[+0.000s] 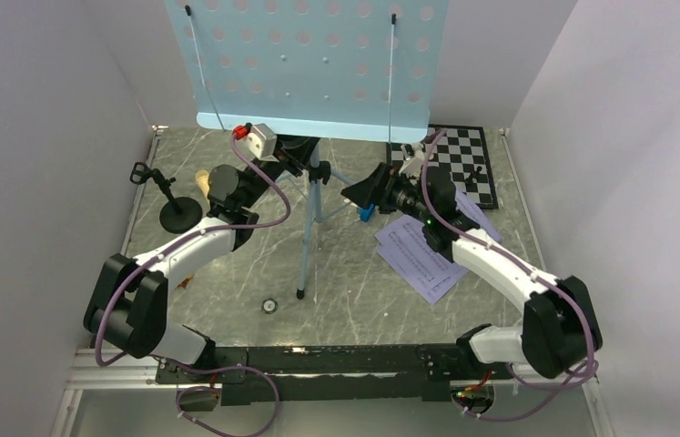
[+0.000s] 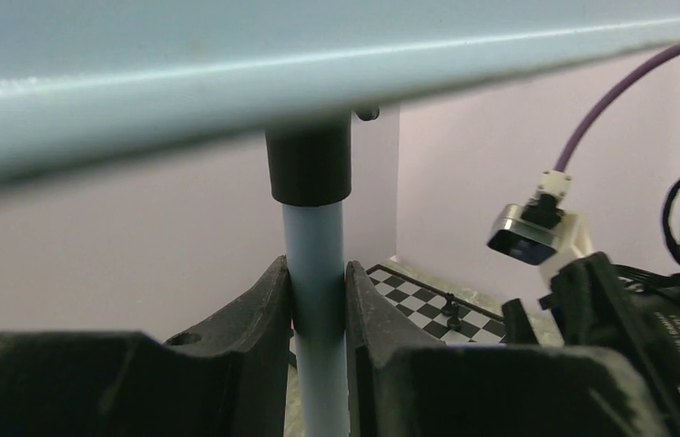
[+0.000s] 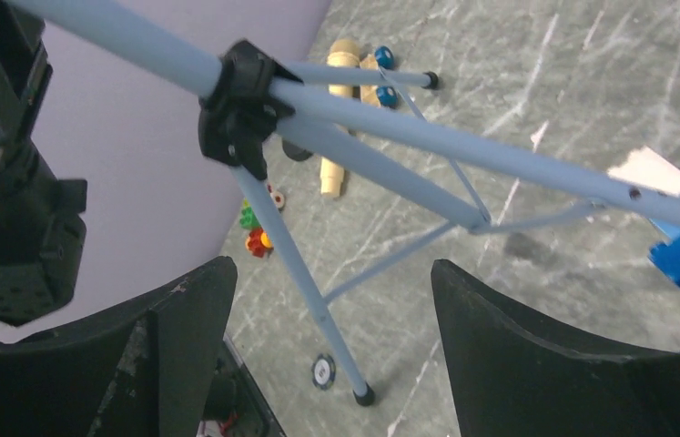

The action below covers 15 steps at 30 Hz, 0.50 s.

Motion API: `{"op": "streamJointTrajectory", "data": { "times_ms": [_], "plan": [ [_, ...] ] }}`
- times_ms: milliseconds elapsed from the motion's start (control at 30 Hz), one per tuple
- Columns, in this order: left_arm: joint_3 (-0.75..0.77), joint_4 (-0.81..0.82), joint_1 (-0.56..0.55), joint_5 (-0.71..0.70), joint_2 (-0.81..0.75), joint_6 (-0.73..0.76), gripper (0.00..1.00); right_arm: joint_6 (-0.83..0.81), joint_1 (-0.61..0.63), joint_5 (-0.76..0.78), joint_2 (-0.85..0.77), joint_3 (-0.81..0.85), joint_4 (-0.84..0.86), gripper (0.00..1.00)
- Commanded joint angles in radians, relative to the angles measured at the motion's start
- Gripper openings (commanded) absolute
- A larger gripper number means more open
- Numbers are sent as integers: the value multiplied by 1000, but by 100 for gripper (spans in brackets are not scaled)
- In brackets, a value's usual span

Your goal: Pack up the instrument practice props

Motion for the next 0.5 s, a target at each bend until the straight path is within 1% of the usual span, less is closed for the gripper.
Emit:
{"op": "streamJointTrajectory", "data": {
  "times_ms": [0, 100, 267, 400, 467],
  "plan": [
    [-20, -49, -6, 47, -39, -8, 0, 27, 11, -66, 88, 95, 134, 81],
    [-21, -81, -13, 42, -53, 0, 0, 18, 24, -72, 126, 115, 173, 79],
    [-15, -122, -16, 35, -61, 3, 0, -39, 53, -78, 171, 142, 225, 72],
    [-13, -138, -21, 34, -66, 8, 0, -48, 62, -80, 192, 140, 294, 71],
    [-12, -151, -22, 32, -69, 11, 0, -56, 69, -74, 203, 155, 292, 71]
  ]
}}
